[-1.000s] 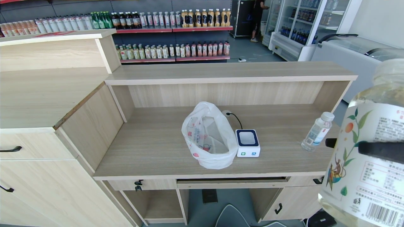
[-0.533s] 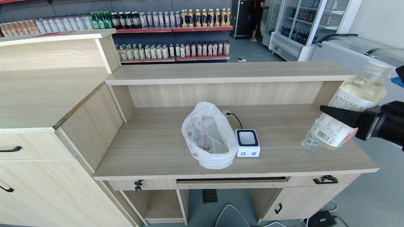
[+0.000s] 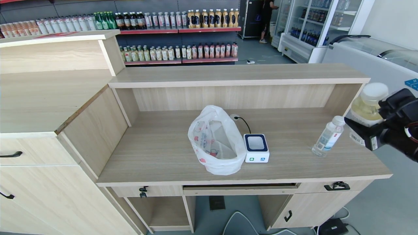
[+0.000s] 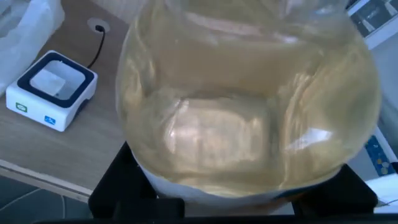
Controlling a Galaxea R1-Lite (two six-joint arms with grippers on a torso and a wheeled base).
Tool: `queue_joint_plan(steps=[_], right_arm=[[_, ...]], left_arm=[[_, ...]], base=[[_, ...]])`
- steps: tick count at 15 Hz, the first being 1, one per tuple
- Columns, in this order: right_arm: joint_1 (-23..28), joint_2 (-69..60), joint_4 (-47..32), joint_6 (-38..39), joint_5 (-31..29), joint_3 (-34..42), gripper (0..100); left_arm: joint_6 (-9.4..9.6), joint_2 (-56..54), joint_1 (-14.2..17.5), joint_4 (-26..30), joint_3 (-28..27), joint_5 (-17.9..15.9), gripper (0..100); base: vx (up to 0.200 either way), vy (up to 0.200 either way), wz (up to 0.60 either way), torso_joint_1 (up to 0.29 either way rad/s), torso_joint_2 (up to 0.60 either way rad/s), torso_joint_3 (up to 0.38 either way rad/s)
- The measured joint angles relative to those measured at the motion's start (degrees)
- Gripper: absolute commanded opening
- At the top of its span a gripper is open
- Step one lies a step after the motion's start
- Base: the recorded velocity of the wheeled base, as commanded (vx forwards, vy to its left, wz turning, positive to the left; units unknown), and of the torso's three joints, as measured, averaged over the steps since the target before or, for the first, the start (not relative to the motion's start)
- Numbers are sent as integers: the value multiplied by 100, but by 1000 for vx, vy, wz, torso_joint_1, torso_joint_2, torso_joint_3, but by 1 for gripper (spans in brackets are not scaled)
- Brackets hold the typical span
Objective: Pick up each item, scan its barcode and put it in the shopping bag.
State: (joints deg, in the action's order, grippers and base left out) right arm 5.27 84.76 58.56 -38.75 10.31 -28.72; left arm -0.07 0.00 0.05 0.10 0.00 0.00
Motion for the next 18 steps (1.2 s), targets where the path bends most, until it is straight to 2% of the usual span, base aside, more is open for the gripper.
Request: queue_joint_plan(steps=[2,5,9,12,15,18], right_arm=[[106,137,223,-473,0,17,0],[104,525,984,-934,110,-22,0],[88,1334,1755,-1401,1046,-492,0],[117,1879,1931,-1423,1404,-866,0],[110,2353,2287,-1423,1960,-958,0],[117,2742,2486,-1451,2189,-1003,0]], left_arm=[[0,0,5,-2,0,0,100],[0,0,5,0,0,0,100],[0,0,5,-2,0,0,100],[0,0,5,0,0,-2,100],[0,0,2,0,0,0,100],[0,0,2,0,0,2,100]], base=[[0,0,600,-110,200,102],[0,0,600,-167,341,152],[0,0,0,-26,49,24],[0,0,0,0,0,0],[0,0,0,0,0,0],[0,0,0,0,0,0]])
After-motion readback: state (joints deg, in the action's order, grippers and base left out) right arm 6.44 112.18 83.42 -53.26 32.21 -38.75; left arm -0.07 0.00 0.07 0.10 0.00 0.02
